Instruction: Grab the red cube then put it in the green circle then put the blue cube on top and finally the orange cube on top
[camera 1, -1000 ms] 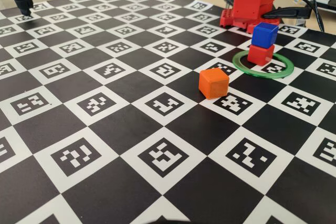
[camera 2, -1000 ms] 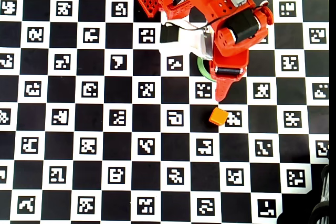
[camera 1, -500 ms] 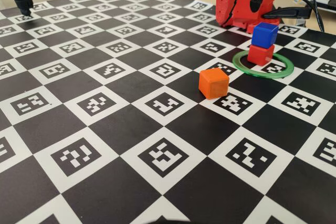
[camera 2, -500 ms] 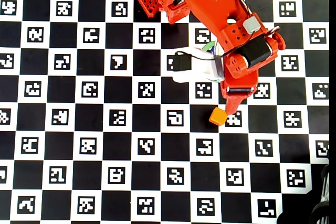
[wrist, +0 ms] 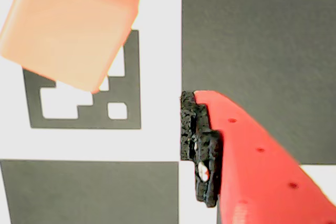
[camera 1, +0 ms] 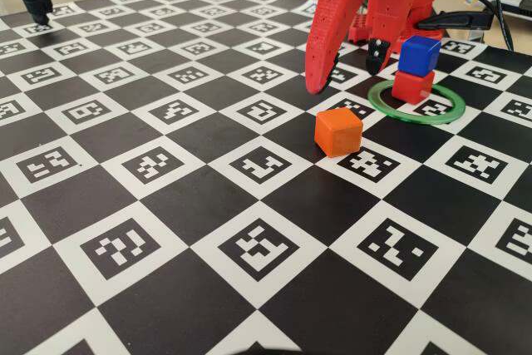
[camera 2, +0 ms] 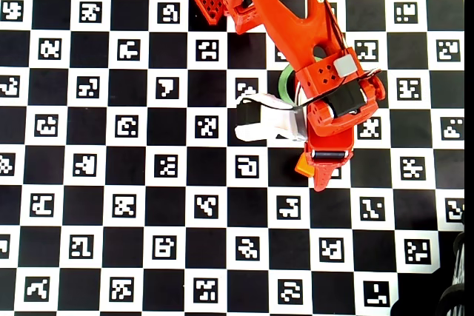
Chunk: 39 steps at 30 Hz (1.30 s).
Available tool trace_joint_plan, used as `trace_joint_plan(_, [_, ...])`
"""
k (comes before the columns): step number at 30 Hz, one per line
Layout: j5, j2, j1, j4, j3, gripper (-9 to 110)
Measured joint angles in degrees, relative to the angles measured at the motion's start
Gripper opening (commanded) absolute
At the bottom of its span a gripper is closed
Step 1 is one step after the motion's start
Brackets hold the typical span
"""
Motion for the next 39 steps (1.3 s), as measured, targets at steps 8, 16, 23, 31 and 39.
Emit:
trace_joint_plan(8, [0.0,-2.6,0.0,-6.0,3.3,41])
trace_joint_plan(16, [0.0,-5.5,1.2,-9.0,4.0,41])
trace_joint_plan(23, [0.0,-7.3,1.7,-9.8,4.6,41])
trace_joint_plan(31, [0.4,-7.4,1.7,-9.8,4.6,41])
trace_joint_plan(39, [2.5,-7.4,1.7,-9.8,4.6,41])
